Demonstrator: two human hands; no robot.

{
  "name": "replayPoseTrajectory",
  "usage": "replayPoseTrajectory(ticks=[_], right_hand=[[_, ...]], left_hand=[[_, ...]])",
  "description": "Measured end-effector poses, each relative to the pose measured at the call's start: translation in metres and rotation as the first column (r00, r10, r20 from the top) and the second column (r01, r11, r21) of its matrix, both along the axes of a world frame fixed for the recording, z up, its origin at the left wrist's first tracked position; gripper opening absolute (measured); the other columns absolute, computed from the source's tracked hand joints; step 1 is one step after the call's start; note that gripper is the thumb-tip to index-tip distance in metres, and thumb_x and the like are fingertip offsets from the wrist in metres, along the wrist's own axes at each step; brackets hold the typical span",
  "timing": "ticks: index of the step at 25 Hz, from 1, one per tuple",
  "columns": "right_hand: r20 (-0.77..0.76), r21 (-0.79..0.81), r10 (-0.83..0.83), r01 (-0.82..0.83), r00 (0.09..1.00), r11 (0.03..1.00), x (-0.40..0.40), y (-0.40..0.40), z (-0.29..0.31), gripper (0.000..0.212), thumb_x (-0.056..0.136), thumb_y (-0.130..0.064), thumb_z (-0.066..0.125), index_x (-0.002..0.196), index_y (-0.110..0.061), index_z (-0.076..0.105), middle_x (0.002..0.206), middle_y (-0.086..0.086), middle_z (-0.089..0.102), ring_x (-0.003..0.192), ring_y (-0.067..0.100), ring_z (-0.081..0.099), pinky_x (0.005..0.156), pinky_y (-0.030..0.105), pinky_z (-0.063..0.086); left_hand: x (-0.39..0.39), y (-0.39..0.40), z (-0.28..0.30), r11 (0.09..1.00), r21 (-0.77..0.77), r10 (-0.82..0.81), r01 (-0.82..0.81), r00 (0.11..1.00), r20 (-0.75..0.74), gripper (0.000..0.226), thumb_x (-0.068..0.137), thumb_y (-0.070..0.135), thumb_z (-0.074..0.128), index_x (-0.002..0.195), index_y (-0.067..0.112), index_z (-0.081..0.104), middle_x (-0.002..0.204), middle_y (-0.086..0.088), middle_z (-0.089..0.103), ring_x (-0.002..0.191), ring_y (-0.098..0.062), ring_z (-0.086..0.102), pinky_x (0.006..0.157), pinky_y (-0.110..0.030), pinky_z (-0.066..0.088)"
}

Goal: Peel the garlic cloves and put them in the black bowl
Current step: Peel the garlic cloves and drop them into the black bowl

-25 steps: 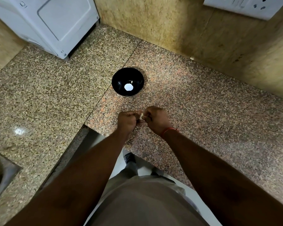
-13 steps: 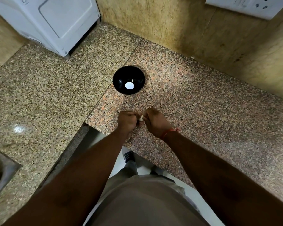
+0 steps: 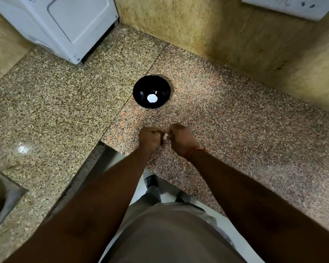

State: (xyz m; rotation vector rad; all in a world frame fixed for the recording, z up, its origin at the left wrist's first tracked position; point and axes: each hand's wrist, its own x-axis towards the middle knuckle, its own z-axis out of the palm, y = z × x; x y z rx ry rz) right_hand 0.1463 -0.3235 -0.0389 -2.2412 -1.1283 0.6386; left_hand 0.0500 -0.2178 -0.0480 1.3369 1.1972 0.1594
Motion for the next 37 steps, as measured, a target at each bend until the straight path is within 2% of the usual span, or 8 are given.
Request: replayPoseTrajectory(ticks=[6, 10, 18, 22, 25, 28, 31, 37], right_hand=[[-0.050, -0.009, 0.072, -0.073, 0.996, 0.997, -0.002, -0.013, -0.003, 0.015, 0.090, 0.001, 0.055, 0.093, -0.013, 0.052, 0.094, 0.008, 0.055, 0.080, 0.024, 0.055, 0.066, 0.031, 0.039], [-0.073, 0.024, 0.131, -0.129, 0.989, 0.991, -0.006, -0.016, -0.007, 0.022, 0.089, 0.006, 0.051, 0.090, -0.015, 0.054, 0.096, 0.008, 0.057, 0.082, 0.021, 0.054, 0.069, 0.031, 0.039], [-0.297, 0.113, -0.240, 0.284, 0.924, 0.952, -0.008, -0.018, -0.025, 0.022, 0.080, 0.005, 0.068, 0.091, -0.014, 0.067, 0.086, 0.002, 0.072, 0.079, 0.019, 0.069, 0.070, 0.034, 0.059], [-0.221, 0.187, -0.213, 0.256, 0.952, 0.948, -0.004, -0.026, -0.018, 0.020, 0.079, 0.001, 0.075, 0.093, -0.013, 0.072, 0.087, -0.002, 0.075, 0.075, 0.009, 0.068, 0.068, 0.013, 0.052], [-0.086, 0.208, -0.149, 0.164, 0.985, 0.964, 0.000, -0.028, -0.016, 0.014, 0.079, -0.001, 0.076, 0.085, -0.013, 0.074, 0.080, 0.001, 0.072, 0.069, 0.014, 0.065, 0.065, 0.021, 0.049], [-0.106, 0.178, -0.234, 0.250, 0.966, 0.952, 0.001, -0.032, -0.021, 0.012, 0.082, -0.008, 0.076, 0.075, -0.016, 0.069, 0.072, -0.002, 0.068, 0.065, 0.015, 0.063, 0.060, 0.029, 0.053], [-0.194, 0.086, -0.392, 0.414, 0.899, 0.906, 0.003, -0.043, -0.027, 0.013, 0.082, -0.009, 0.076, 0.073, -0.016, 0.071, 0.071, -0.006, 0.070, 0.066, 0.010, 0.067, 0.063, 0.023, 0.058], [-0.107, -0.049, -0.402, 0.399, 0.910, 0.916, 0.015, -0.044, -0.032, 0.014, 0.086, -0.011, 0.069, 0.079, -0.023, 0.068, 0.079, -0.008, 0.069, 0.073, 0.009, 0.065, 0.068, 0.031, 0.059]], left_hand=[[0.001, 0.001, -0.006, 0.999, -0.048, -0.005, 0.003, 0.999, -0.048, 0.018, 0.089, 0.000, 0.071, 0.073, -0.004, 0.076, 0.067, -0.022, 0.072, 0.054, -0.037, 0.069, 0.061, -0.059, 0.062], [0.006, 0.005, 0.002, 0.994, -0.096, 0.052, -0.056, 0.998, -0.042, 0.013, 0.092, 0.004, 0.072, 0.086, -0.005, 0.077, 0.068, -0.018, 0.072, 0.049, -0.026, 0.067, 0.047, -0.036, 0.058], [0.020, 0.008, -0.003, 0.987, -0.154, 0.051, -0.055, 0.998, -0.032, 0.005, 0.089, 0.005, 0.076, 0.085, 0.004, 0.079, 0.083, -0.018, 0.076, 0.058, -0.029, 0.072, 0.049, -0.030, 0.056], [0.023, 0.007, -0.006, 0.973, -0.222, 0.058, -0.067, 0.997, -0.047, 0.006, 0.092, 0.004, 0.072, 0.093, 0.000, 0.077, 0.084, -0.018, 0.076, 0.057, -0.024, 0.070, 0.046, -0.029, 0.056], [0.025, 0.009, -0.010, 0.965, -0.257, 0.041, -0.057, 0.997, -0.068, 0.009, 0.092, 0.006, 0.073, 0.096, -0.001, 0.076, 0.084, -0.019, 0.076, 0.059, -0.025, 0.069, 0.050, -0.033, 0.059], [0.027, 0.013, -0.019, 0.978, -0.208, -0.004, -0.013, 0.997, -0.081, 0.006, 0.087, 0.008, 0.078, 0.090, 0.002, 0.077, 0.083, -0.021, 0.076, 0.059, -0.027, 0.070, 0.056, -0.038, 0.061], [0.031, 0.014, -0.022, 0.994, -0.095, -0.058, 0.048, 0.993, -0.104, 0.009, 0.087, 0.006, 0.078, 0.080, 0.012, 0.077, 0.076, -0.017, 0.076, 0.063, -0.030, 0.074, 0.065, -0.047, 0.064], [0.032, 0.015, -0.055, 0.977, 0.130, -0.147, 0.171, 0.973, -0.176, 0.008, 0.081, 0.015, 0.077, 0.088, 0.011, 0.080, 0.075, -0.013, 0.076, 0.063, -0.033, 0.074, 0.057, -0.050, 0.063]])
